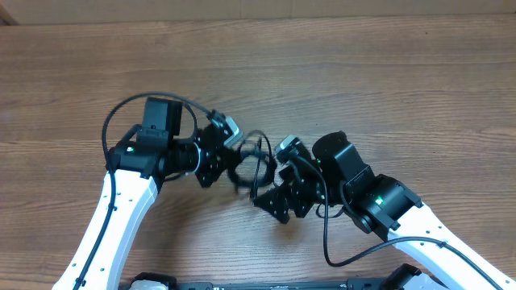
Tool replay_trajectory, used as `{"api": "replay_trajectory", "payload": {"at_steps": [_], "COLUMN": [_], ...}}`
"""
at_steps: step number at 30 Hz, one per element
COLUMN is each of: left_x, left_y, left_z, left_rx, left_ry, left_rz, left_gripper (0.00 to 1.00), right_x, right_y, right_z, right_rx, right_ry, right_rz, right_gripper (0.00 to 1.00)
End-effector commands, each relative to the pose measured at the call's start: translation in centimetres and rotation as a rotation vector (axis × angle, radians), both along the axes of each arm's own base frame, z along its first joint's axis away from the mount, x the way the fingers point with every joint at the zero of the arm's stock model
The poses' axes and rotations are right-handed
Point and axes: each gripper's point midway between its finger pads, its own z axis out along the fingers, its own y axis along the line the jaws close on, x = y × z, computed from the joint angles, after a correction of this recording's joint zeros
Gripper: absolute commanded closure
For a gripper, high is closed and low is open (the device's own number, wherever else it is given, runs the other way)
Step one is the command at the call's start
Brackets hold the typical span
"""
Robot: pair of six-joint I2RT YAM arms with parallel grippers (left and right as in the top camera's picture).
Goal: Untangle cables
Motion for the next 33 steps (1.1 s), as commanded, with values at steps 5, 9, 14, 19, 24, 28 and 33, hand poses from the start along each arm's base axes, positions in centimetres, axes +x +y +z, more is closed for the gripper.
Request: {"api": "replay_trajectory", "payload": {"at_steps": [5,9,14,19,24,28,33], "left_x": [-1.0,-2.2,-3.1,-3.3,-3.5,-3.8,-3.6], "left_y": [-2.1,-1.8,-1.6,-1.7,-2.2,-2.5,-2.4], "left_z": [3.4,2.6,2.2,2.5,3.2,3.8,3.6], "left_rx": [-0.189,-0.158,-0.146,-0.172,-0.218,-0.254,-0.241], "left_ry": [0.015,0.035,0.063,0.068,0.070,0.077,0.065], "left_rz": [-0.075,-0.110,-0.128,-0.135,-0.155,-0.170,-0.165], "left_gripper": [0.96,0.96,0.96,0.96,0.96,0.96,0.96], "right_x": [0.9,2.9,4.6,4.3,1.9,2.6,2.5], "right_y": [0.3,-1.1,-3.8,-4.9,-2.4,-1.6,-0.5], "right_z": [1.0,2.7,4.7,2.0,0.6,-0.7,-0.1], "right_rx": [0.001,-0.031,-0.039,-0.114,-0.047,-0.055,0.010], "right_ry": [-0.058,-0.138,-0.212,-0.161,-0.064,-0.044,-0.023], "right_rz": [-0.011,-0.136,-0.271,-0.245,-0.046,-0.031,0.001], "right_gripper": [0.06,0.06,0.05,0.03,0.04,0.29,0.86]}}
